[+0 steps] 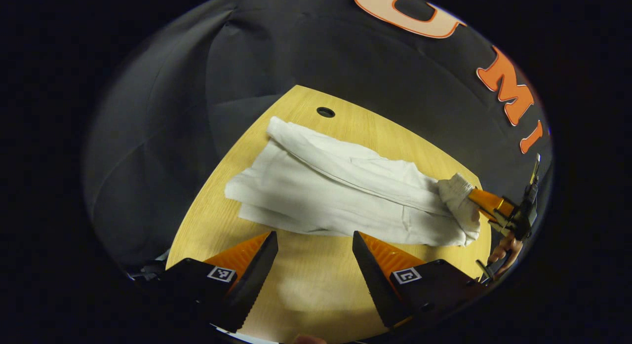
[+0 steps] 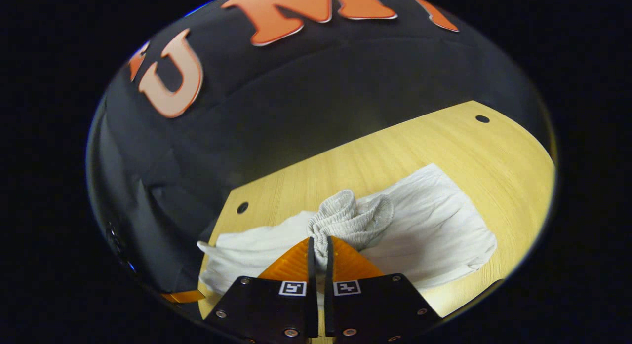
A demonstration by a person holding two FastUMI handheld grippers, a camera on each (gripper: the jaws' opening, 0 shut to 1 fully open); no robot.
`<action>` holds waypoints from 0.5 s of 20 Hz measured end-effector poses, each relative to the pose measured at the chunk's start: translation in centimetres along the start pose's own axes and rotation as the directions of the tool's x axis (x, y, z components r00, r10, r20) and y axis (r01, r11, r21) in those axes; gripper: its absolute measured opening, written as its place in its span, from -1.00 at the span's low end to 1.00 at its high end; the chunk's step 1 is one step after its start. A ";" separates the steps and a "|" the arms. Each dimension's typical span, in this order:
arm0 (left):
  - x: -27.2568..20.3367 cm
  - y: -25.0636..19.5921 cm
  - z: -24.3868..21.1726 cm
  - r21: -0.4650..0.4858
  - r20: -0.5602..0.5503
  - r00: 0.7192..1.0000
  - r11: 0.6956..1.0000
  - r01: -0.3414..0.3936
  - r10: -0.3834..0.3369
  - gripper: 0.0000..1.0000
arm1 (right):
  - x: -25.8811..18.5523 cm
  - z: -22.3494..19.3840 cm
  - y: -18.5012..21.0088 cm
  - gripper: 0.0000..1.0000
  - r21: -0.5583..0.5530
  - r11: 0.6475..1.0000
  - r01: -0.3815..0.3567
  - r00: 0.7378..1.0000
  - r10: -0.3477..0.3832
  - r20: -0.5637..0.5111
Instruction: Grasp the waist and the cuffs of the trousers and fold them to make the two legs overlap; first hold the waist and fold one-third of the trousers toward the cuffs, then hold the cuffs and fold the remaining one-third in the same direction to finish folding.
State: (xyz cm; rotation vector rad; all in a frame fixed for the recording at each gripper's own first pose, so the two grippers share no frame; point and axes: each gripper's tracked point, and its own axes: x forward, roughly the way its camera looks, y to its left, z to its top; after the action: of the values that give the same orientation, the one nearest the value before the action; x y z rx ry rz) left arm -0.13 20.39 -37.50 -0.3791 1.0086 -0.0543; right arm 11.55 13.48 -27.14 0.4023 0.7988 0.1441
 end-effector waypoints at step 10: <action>0.8 1.0 -0.8 -0.073 -0.031 0.998 0.996 0.053 -0.055 1.00 | 0.1 -1.4 2.2 -0.26 -0.270 0.949 -0.164 0.983 0.134 -0.127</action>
State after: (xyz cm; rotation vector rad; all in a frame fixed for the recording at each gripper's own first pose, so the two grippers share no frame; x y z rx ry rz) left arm -0.53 20.97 -38.86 -0.4729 1.0348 -0.0730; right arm 10.66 15.97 -27.17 0.1876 0.8399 0.4187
